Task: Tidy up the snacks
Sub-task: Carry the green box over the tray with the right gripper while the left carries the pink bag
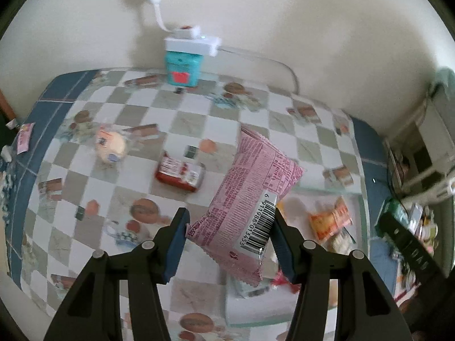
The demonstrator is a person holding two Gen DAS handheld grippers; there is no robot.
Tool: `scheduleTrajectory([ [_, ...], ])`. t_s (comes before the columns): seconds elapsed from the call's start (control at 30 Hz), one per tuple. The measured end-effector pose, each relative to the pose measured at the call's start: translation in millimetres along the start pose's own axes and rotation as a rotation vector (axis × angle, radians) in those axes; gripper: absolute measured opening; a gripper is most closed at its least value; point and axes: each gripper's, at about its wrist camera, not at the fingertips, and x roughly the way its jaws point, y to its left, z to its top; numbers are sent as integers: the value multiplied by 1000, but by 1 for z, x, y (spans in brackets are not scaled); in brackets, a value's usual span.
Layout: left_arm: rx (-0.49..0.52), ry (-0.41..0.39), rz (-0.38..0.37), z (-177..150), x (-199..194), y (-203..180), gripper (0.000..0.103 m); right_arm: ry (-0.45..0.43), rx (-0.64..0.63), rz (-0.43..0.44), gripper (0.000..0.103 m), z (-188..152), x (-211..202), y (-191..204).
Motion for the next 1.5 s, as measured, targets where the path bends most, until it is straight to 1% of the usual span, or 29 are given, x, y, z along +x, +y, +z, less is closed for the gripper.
scheduleTrajectory([
  [0.17,63,17,-12,-11,7,-33,58,3,35,-23,68,-5,-3,-22],
  [0.3,107,31,-8,-21,13,-52,58,33,49,-36,68,-16,3,-31],
  [0.5,155,63,0,-39,26,-72,58,121,31,-43,68,-41,25,-32],
  [0.67,204,79,24,-49,36,-85,58,186,34,-58,68,-50,45,-36],
  [0.9,215,99,42,-51,47,-90,58,226,46,-71,68,-52,58,-41],
  [1.3,214,119,42,-52,57,-92,59,252,58,-97,69,-50,63,-44],
  [1.4,208,123,43,-52,58,-91,61,266,61,-103,70,-51,67,-44],
  [1.43,204,126,42,-52,58,-91,65,270,59,-108,71,-51,68,-44],
  [1.5,197,125,40,-51,57,-90,68,273,55,-117,74,-51,70,-44],
])
